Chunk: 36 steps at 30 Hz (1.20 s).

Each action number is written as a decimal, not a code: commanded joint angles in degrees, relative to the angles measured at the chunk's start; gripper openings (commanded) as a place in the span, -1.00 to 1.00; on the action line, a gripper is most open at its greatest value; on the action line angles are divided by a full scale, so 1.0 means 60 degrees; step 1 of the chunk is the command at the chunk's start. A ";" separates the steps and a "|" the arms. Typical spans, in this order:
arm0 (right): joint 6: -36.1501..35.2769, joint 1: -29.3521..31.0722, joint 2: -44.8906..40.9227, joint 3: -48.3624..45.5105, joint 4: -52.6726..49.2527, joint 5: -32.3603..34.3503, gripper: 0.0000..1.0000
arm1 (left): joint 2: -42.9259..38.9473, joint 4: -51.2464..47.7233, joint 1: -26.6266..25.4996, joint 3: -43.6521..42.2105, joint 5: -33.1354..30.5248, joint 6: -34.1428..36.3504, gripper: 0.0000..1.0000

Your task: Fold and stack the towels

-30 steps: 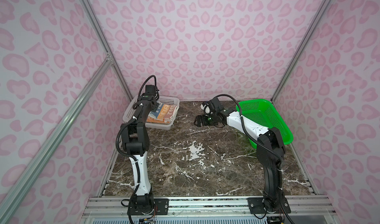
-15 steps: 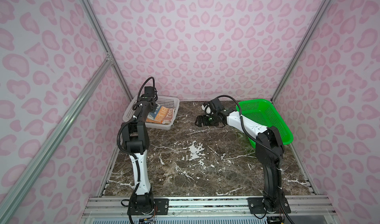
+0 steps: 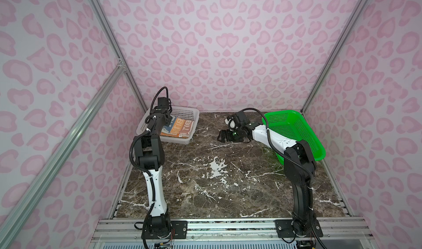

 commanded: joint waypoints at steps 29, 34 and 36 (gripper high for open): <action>-0.0511 -0.3134 -0.3558 -0.2377 -0.2677 0.4773 0.97 | -0.3534 0.1270 -0.2931 -0.1242 -0.0871 -0.0529 0.95; -0.0336 -0.3448 -0.3388 -0.3225 -0.2833 0.5184 0.76 | -0.3978 0.1568 -0.4584 -0.1784 -0.0835 -0.0354 0.95; -0.0380 -0.3457 -0.3217 -0.3435 -0.2714 0.5323 0.63 | -0.4132 0.1595 -0.5190 -0.2019 -0.0833 -0.0513 0.95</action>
